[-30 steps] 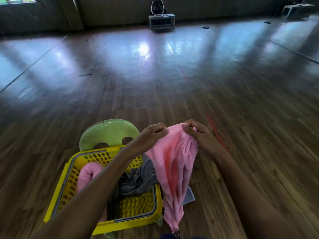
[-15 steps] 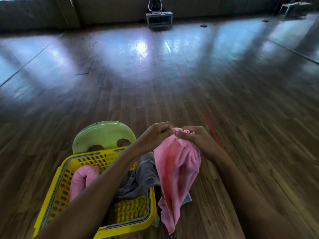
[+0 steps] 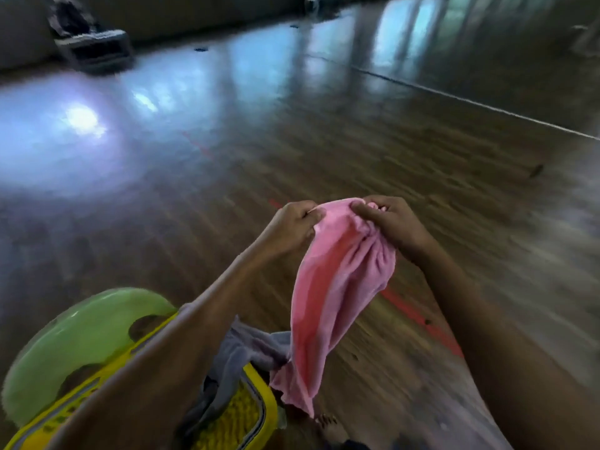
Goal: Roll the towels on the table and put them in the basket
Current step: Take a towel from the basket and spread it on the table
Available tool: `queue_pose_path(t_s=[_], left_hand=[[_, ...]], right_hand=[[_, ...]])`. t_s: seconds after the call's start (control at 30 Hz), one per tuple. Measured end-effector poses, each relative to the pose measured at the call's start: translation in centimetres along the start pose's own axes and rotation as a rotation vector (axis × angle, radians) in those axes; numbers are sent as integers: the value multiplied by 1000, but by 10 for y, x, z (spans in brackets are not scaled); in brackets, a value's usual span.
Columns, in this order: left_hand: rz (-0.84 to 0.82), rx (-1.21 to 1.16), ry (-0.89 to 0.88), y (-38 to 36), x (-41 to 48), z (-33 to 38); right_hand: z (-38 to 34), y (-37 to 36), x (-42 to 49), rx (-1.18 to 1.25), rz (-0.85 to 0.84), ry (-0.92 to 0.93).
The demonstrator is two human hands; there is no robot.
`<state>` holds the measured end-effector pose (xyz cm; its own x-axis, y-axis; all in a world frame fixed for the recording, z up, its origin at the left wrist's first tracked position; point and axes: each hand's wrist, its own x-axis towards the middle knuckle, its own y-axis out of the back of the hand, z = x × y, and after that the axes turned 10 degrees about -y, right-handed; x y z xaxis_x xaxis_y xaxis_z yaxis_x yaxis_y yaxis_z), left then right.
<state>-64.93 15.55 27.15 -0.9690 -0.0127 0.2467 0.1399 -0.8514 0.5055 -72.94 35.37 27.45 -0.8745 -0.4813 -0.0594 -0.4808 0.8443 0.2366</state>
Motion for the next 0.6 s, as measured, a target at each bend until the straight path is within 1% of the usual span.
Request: queue_pose_path(t_s=[0.1,0.27,0.53,0.6], left_hand=[[-112,4,-87,-41,33,35],[-285,-30,-250,-122,73,114],[-447,-154,-424,-265,81,231],[-488,-177,-447,-301,80,255]], right_hand=[[1,51,-37,1,193,-24],[2,137,-110,8,458,-87],[13,241,-240,91,788,-137],[20,266,-269,62,853,-149]])
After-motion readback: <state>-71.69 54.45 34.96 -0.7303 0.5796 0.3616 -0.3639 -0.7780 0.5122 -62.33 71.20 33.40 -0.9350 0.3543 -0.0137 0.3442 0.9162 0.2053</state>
